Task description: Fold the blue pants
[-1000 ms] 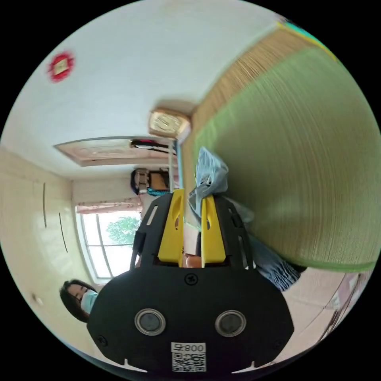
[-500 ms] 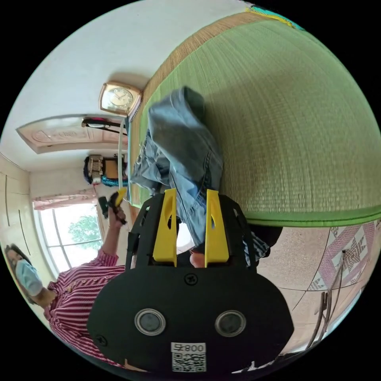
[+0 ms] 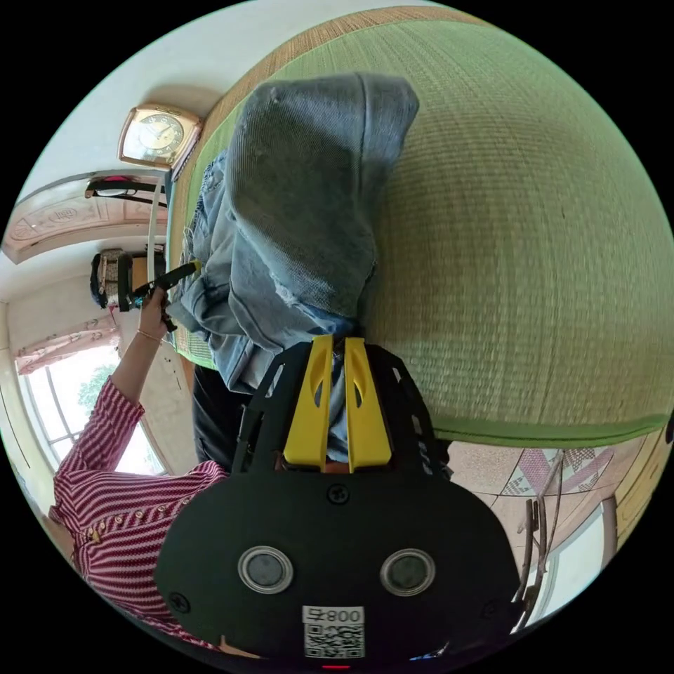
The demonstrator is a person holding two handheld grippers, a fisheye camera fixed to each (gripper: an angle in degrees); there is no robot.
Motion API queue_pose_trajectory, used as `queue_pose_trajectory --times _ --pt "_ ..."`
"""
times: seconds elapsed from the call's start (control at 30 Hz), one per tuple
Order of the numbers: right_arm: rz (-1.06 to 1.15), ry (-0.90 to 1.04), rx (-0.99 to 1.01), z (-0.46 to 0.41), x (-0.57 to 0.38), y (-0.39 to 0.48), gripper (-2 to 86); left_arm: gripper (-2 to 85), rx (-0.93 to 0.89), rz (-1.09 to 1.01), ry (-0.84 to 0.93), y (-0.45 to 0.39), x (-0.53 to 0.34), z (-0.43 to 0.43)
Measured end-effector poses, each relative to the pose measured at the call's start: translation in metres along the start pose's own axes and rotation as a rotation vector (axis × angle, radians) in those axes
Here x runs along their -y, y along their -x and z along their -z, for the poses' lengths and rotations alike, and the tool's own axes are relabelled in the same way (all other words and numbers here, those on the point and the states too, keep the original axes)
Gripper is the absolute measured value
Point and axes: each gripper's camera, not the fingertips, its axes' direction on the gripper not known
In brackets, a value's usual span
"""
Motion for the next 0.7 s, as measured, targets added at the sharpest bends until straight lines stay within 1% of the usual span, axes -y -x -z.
queue_pose_trajectory --times 0.13,0.27,0.33,0.4,0.53,0.6,0.7 --pt "0.029 0.011 -0.072 0.029 0.040 0.022 2.6 0.0 -0.005 0.126 -0.062 0.026 -0.034 0.016" --pt "0.063 0.010 -0.143 0.048 0.072 0.054 2.7 -0.1 0.032 0.284 -0.100 0.057 -0.093 0.035" --pt "0.091 0.005 -0.167 0.053 0.076 0.072 3.2 0.0 0.042 0.348 -0.113 0.068 -0.123 0.042" --pt "0.127 -0.008 -0.169 0.059 0.071 0.089 3.9 0.0 0.017 0.419 -0.123 0.080 -0.157 0.050" --pt "0.133 -0.067 -0.151 0.077 0.031 0.108 6.5 0.1 -0.008 0.416 -0.174 0.079 -0.183 0.066" --pt "0.143 -0.086 -0.151 0.082 0.001 0.115 7.6 0.2 -0.054 0.355 -0.246 0.070 -0.183 0.082" --pt "0.125 -0.049 -0.212 0.074 -0.046 0.116 8.9 0.2 -0.110 0.281 -0.293 0.059 -0.166 0.090"
